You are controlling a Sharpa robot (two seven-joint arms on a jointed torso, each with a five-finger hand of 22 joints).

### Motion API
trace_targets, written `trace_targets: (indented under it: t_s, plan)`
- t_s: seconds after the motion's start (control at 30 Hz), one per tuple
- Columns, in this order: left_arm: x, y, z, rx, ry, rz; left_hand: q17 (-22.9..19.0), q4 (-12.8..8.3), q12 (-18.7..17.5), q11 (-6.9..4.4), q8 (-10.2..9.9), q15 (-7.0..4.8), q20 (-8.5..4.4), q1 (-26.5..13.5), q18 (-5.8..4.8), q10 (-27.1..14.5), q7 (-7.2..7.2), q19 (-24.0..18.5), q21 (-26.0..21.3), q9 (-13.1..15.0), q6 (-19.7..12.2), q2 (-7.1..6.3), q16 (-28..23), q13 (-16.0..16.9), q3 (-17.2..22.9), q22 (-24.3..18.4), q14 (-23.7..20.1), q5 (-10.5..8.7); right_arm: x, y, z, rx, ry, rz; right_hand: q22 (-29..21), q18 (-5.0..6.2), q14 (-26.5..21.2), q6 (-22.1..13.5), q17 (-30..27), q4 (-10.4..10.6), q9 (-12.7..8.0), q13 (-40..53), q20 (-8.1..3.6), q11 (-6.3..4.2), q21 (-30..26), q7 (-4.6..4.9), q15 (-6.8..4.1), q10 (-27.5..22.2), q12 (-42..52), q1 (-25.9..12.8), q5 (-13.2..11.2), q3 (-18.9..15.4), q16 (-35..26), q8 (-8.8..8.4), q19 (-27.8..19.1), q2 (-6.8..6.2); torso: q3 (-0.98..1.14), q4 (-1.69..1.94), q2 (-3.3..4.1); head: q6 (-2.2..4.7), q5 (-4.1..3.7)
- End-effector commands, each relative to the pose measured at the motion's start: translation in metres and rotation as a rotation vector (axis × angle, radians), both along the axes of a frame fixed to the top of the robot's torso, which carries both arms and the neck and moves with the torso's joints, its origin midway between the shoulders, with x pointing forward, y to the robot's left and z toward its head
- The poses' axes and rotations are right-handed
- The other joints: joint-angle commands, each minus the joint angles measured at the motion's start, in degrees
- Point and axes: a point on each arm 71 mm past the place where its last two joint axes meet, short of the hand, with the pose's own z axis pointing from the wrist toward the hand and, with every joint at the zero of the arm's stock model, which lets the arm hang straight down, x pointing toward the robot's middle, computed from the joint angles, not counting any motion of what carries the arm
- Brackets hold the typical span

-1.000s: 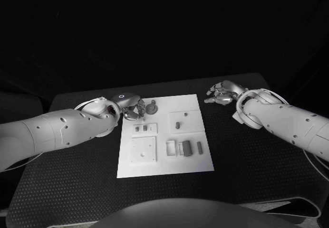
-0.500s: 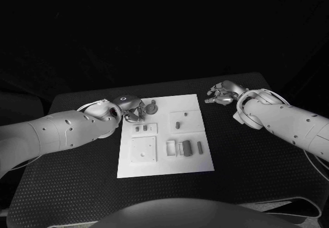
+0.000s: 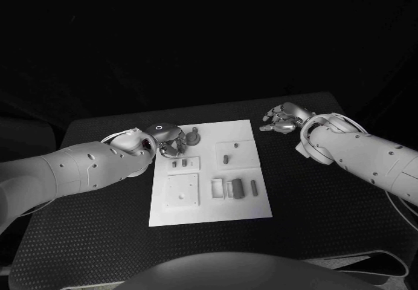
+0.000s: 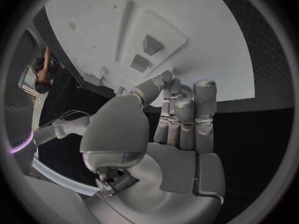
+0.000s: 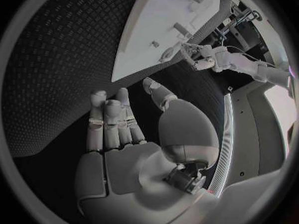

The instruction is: Assemble the parts on the task board

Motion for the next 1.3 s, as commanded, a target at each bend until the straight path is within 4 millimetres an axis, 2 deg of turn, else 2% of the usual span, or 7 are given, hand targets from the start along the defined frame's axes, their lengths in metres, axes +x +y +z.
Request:
trace_targets:
  t_s: [0.03,0.17,0.77,1.3]
  plan:
    - [-0.0003,-0.0006,-0.0006,0.011,0.005,-0.007,0.0,0.0,-0.1,0.05,0.0,-0.18,-0.13,-0.1,8.63,0.5,0.1,-0.1,0.3,0.1,0.3,0.1,-0.3,0.1,0.5,1.0,-0.1,0.27,-0.0004,0.0013,-0.0003,-0.005,0.0,0.013,0.9,0.88,-0.4,0.1,-0.1,0.0,-0.1,-0.1,-0.44,-0.1,-0.2,0.47,-0.12,-0.5,0.4,-0.6,0.0,0.0,-0.2,0.33,0.1,0.02,-0.03,0.06,0.0,0.01,-0.03]
    - [-0.0006,0.0,-0.0005,0.011,0.004,-0.007,0.0,0.0,-0.1,0.05,0.0,-0.18,-0.14,-0.1,8.63,0.5,0.1,-0.1,0.3,0.1,0.3,0.12,-0.3,0.1,0.5,1.0,-0.1,0.27,-0.0004,0.0011,-0.0003,-0.005,0.0,0.013,0.9,0.88,-0.4,0.1,-0.1,0.0,-0.1,-0.1,-0.44,-0.1,-0.2,0.47,-0.12,-0.5,0.4,-0.6,0.0,0.0,-0.2,0.33,0.1,0.02,-0.09,0.1,0.0,0.01,0.0]
    - [-0.0001,0.0036,-0.0013,0.023,0.011,0.001,0.0,0.0,-0.1,0.05,-0.1,-0.18,-0.16,0.0,8.61,0.5,0.1,-0.1,0.3,0.2,0.3,0.12,-0.3,0.2,0.5,1.0,-0.1,0.27,-0.0004,0.0006,-0.0003,-0.005,0.0,0.012,0.9,0.88,-0.4,0.1,-0.1,0.0,-0.1,-0.1,-0.44,-0.1,-0.2,0.47,-0.11,-0.5,0.4,-0.6,0.0,0.0,-0.2,0.33,0.1,0.02,-0.04,0.08,0.0,0.01,0.01]
    - [0.0002,-0.0015,-0.0026,0.028,0.022,-0.008,0.0,0.0,-0.2,0.06,-0.1,-0.17,-0.16,0.0,8.58,0.5,0.11,-0.1,0.3,0.2,0.3,0.15,-0.3,0.2,0.6,1.0,-0.1,0.25,-0.0004,0.0004,-0.0003,-0.005,0.001,0.012,0.9,0.88,-0.4,0.1,-0.1,0.0,-0.1,-0.1,-0.44,-0.09,-0.2,0.48,-0.11,-0.5,0.4,-0.6,0.0,0.0,-0.2,0.33,0.1,0.01,-0.01,0.05,-0.01,0.01,-0.1]
